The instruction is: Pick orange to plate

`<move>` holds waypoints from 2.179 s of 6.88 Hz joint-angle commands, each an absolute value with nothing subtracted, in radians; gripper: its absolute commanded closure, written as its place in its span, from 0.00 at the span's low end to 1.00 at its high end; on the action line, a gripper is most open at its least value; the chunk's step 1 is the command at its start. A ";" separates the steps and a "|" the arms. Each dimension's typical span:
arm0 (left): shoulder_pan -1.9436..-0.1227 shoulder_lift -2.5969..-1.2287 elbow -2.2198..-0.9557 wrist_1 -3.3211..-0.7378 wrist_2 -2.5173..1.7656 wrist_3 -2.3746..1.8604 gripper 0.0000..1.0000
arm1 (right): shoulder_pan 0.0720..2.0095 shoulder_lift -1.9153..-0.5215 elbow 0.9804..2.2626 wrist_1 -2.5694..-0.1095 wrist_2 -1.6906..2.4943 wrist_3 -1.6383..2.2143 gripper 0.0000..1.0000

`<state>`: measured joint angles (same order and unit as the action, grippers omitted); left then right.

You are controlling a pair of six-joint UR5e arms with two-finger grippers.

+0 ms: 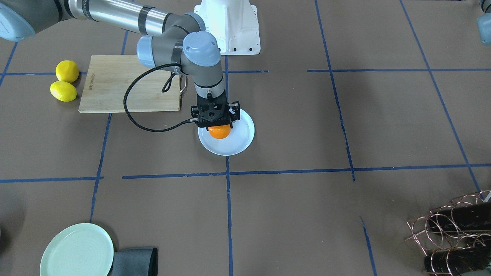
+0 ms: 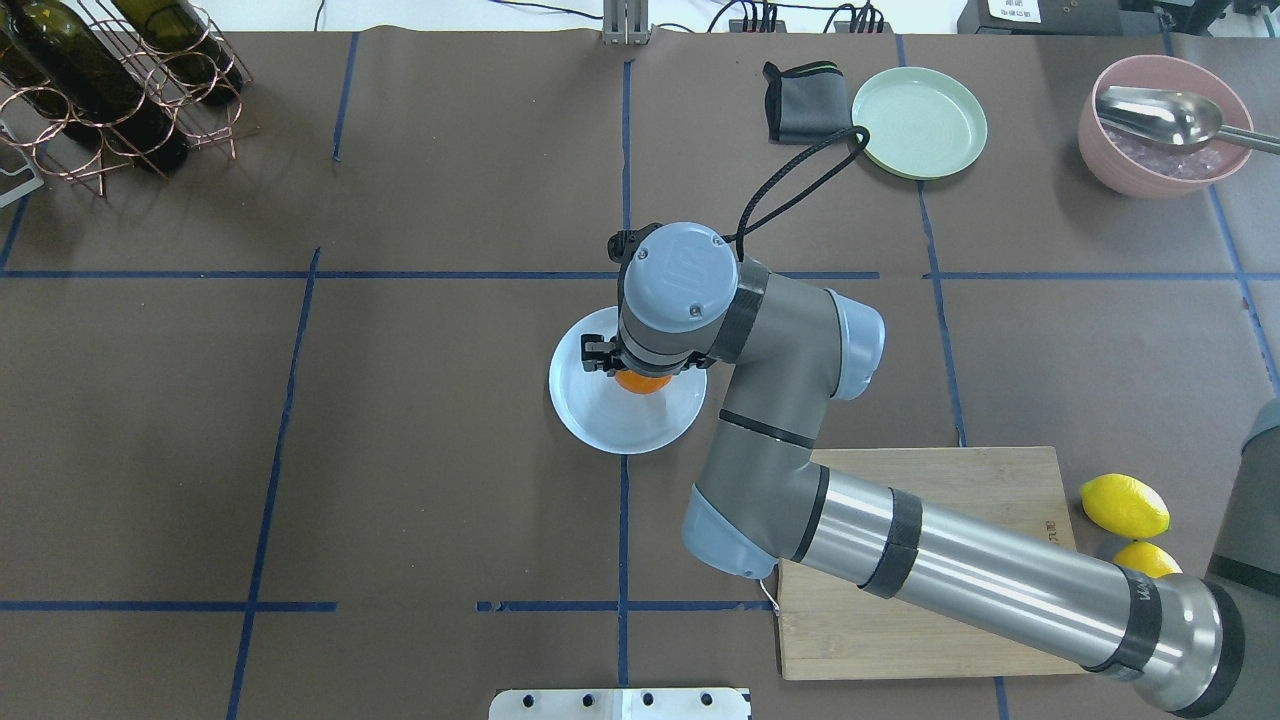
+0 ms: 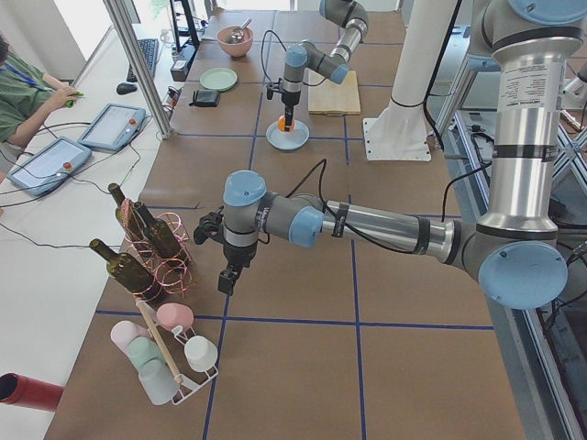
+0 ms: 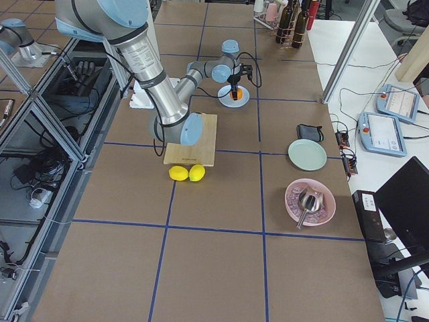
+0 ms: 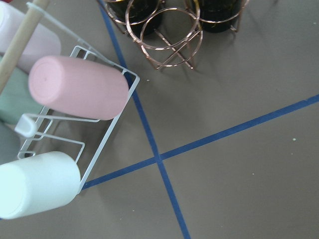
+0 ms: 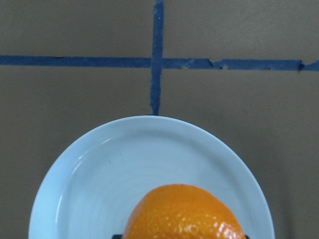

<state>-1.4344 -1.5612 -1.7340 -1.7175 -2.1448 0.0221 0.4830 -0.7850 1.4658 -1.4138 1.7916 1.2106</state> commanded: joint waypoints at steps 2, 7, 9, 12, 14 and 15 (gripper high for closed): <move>-1.457 -1.559 -1.733 -1.680 -2.148 0.025 0.00 | 0.476 -0.772 1.407 -1.353 1.787 1.230 0.01; -1.502 -1.559 -1.733 -1.582 -2.169 0.086 0.00 | 0.587 -0.773 1.650 -1.649 1.909 1.210 0.00; -1.528 -1.559 -1.738 -1.523 -2.206 0.130 0.00 | 0.705 -0.904 1.852 -1.790 2.017 1.053 0.00; -1.605 -1.537 -1.726 -1.391 -2.382 0.173 0.00 | 0.920 -1.116 1.945 -1.799 2.145 0.707 0.00; -1.603 -1.523 -1.707 -1.397 -2.419 0.173 0.00 | 1.116 -1.234 1.925 -1.795 2.267 0.449 0.00; -1.603 -1.525 -1.682 -1.435 -2.419 0.173 0.00 | 1.197 -1.293 1.890 -1.792 2.328 0.322 0.00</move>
